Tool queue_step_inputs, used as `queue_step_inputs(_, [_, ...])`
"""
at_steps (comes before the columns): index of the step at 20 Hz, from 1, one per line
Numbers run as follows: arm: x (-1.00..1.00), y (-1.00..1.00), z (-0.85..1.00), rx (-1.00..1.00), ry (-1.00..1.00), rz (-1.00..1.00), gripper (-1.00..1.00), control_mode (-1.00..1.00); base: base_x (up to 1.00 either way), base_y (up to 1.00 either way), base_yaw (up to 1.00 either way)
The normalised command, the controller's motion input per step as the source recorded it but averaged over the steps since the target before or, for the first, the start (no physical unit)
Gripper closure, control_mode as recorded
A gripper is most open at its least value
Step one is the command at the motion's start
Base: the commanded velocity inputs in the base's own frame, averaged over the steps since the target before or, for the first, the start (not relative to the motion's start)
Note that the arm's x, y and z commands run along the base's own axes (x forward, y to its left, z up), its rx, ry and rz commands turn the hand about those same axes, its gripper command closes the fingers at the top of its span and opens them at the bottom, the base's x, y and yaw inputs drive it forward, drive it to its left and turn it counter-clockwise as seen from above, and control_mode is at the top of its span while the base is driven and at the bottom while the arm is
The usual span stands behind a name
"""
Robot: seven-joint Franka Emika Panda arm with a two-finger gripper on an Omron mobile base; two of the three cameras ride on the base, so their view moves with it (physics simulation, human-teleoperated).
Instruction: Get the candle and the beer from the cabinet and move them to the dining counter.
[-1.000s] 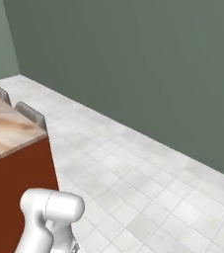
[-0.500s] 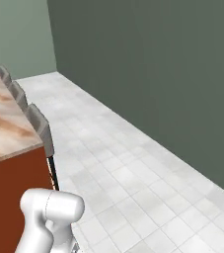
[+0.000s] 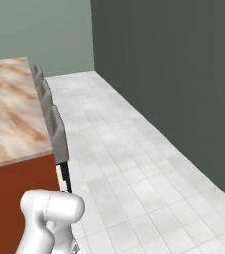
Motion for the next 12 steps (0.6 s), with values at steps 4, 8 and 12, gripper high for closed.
queue_step_inputs(4, [0.00, 0.00, 0.00, 0.00, 0.00, 0.00, 1.00, 1.00, 0.57, 0.00, 0.37])
queue_step_inputs(8, [0.00, 0.00, 0.00, 0.00, 0.00, 0.00, 1.00, 1.00, 0.59, -0.07, 0.38])
queue_step_inputs(12, [0.00, 0.00, 0.00, 0.00, 0.00, 0.00, 1.00, 1.00, 0.45, -0.44, 0.38])
